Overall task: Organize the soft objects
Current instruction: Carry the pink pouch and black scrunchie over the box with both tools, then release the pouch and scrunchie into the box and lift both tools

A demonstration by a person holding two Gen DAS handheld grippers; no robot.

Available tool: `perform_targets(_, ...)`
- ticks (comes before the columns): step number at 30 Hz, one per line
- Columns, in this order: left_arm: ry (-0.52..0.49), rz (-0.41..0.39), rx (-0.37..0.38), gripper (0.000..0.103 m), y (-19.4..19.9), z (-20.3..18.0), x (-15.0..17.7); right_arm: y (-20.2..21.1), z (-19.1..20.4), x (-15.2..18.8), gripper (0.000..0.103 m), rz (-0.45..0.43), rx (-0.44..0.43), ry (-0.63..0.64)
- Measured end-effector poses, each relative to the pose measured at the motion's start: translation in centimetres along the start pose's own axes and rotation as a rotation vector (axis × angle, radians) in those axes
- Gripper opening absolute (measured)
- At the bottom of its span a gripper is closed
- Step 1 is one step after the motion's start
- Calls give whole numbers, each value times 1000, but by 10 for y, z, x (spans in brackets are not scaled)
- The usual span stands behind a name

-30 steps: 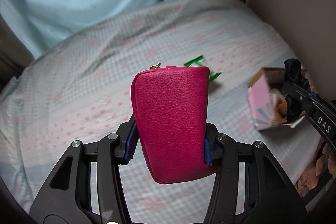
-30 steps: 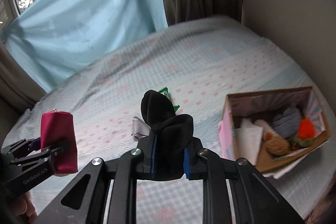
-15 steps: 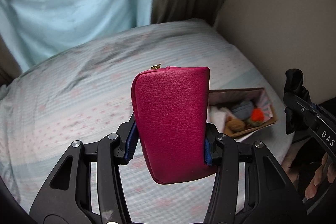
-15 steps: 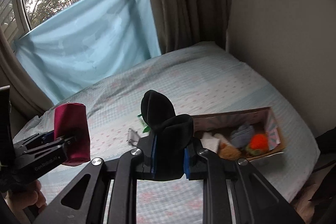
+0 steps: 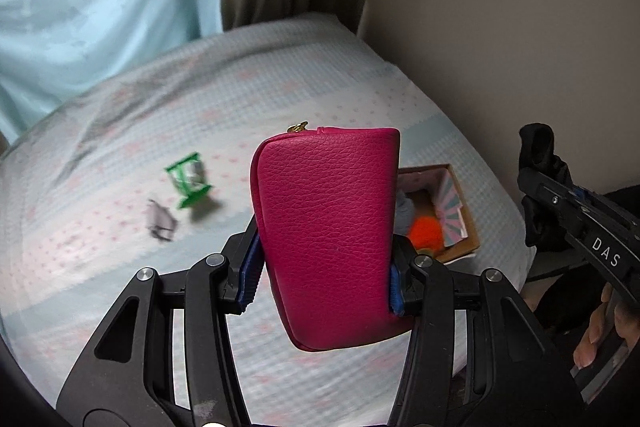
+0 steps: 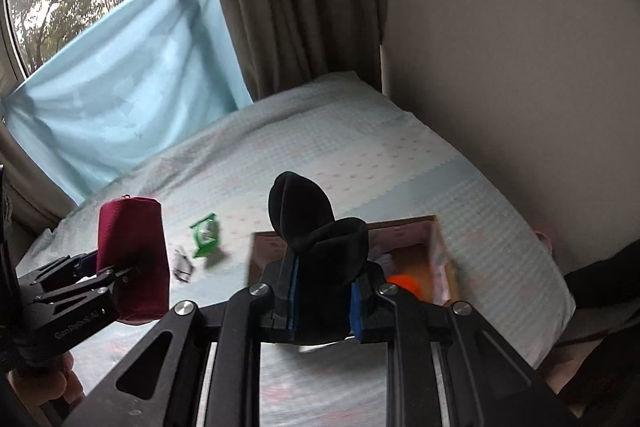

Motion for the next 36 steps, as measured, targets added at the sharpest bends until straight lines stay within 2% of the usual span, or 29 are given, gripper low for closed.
perform_targets(7,57,100,-31,45,-88,-41,9,-65,-54,3,18,116,-18,47)
perform_targets(12,106,176,-71,45,-136,-44,23,-115,-78,12,18,210,-43,72)
perform_targets(17,115,245,-92,45,-182,-39,39,-159,-87,26,18,303,-53,99)
perform_targets(21,147,299,-111,45,-211,-30,46,-193,-93,39,18,395,-69,69)
perform_targets(24,147,315,-112,46,-219,-29,47,-208,-96,45,18,447,-71,50)
perform_targets(25,138,318,-119,46,-221,-28,47,-213,-96,48,18,466,-74,45)
perform_targets(26,127,321,-133,51,-223,-27,47,-215,-97,50,20,482,-77,41)
perform_targets(27,120,327,-142,56,-225,-27,47,-219,-98,52,23,496,-76,32)
perform_targets(28,116,333,-146,80,-226,-26,46,-222,-98,52,38,499,-76,23)
perform_targets(29,118,333,-142,103,-227,-26,45,-223,-100,51,63,495,-80,8)
perform_targets(30,121,325,-134,103,-226,-26,44,-223,-101,49,76,487,-90,-14)
perform_targets(31,123,324,-127,103,-225,-25,43,-221,-101,47,95,477,-101,-33)
perform_targets(32,119,335,-125,103,-225,-24,43,-221,-101,46,100,471,-106,-40)
perform_targets(36,98,351,-126,103,-223,-22,43,-218,-99,44,100,460,-91,-28)
Point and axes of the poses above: each gripper's, at about its wrist camera, not at the fingertips, and y roughly against the way its jaws point, z to its left, x to its underside, the point moved 10 cm from there along -y, roughly the way its jaws point, and after that the axes turned 4 degrees about x, right-handed, at the moved point
